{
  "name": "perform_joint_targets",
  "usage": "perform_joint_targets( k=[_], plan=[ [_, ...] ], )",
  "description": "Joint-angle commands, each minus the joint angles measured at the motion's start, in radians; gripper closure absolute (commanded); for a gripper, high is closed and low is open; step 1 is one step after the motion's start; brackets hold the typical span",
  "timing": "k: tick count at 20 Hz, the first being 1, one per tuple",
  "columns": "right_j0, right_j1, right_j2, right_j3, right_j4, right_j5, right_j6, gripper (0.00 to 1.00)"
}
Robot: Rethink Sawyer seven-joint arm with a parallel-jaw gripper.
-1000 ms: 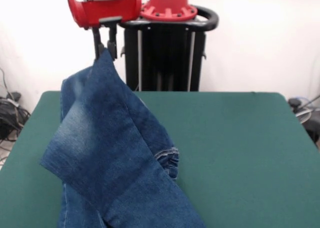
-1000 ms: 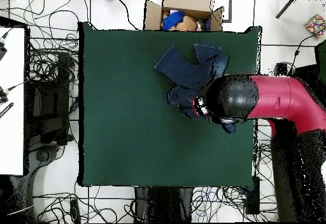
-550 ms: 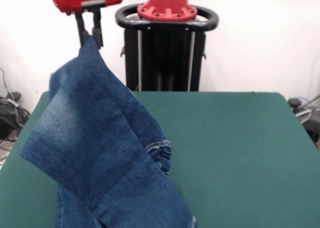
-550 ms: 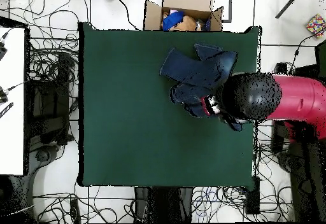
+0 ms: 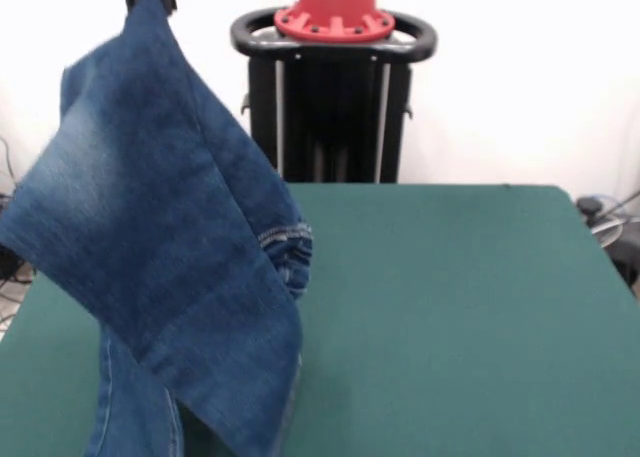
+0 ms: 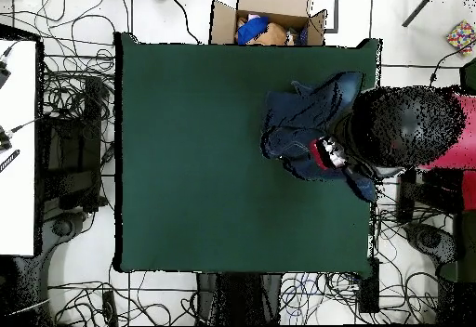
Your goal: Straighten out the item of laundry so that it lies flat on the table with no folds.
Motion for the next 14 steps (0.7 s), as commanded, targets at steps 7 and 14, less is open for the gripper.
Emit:
perform_joint_targets(
  k=[7,14],
  plan=[
    [0.031,-0.101,0.064,-0.055,0.114,0.103,-0.121,1.00],
    [0.046,-0.072,0.046,0.061,0.104,-0.064,-0.060,1.00]
  ],
)
